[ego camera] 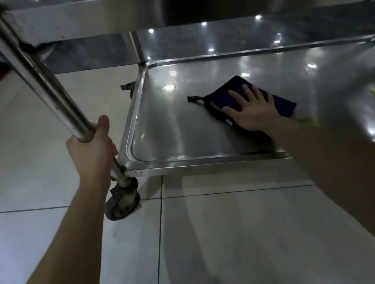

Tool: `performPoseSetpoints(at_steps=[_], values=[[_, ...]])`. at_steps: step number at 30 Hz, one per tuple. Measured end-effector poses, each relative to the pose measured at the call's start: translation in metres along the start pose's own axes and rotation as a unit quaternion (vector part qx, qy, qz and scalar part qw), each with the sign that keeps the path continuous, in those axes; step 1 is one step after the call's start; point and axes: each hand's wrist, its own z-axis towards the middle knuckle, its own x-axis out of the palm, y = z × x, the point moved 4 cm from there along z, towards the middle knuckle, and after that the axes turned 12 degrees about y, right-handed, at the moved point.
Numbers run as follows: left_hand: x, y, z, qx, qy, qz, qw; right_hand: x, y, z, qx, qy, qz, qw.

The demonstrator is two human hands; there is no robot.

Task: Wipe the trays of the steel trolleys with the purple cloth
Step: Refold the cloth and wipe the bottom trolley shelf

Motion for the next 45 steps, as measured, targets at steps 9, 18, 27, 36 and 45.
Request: performPoseSetpoints(at_steps=[9,18,27,36,45], values=[[0.005,0.002,-0.004,0.009,-0.029,0.013,0.999,0.003,0.177,0.038,-0.124,0.02,-0.05,0.991],[0.008,-0.005,-0.012,-0.006,-0.019,0.0,1.0,0.058,0.217,-0.054,-0.27,0.066,-0.092,0.956],[0.01,-0.008,-0.044,0.091,-0.263,0.106,0.954,0.041,0.044,-0.092,-0.161,0.044,-0.062,0.984],[0.14,-0.001,-0.067,0.204,0.104,0.419,0.879,0.036,0.033,-0.084,-0.209,0.047,-0.079,0.974],[0.15,0.041,-0.028,0.133,0.183,0.554,0.801,-0.005,0.032,-0.011,-0.281,0.043,-0.105,0.953]])
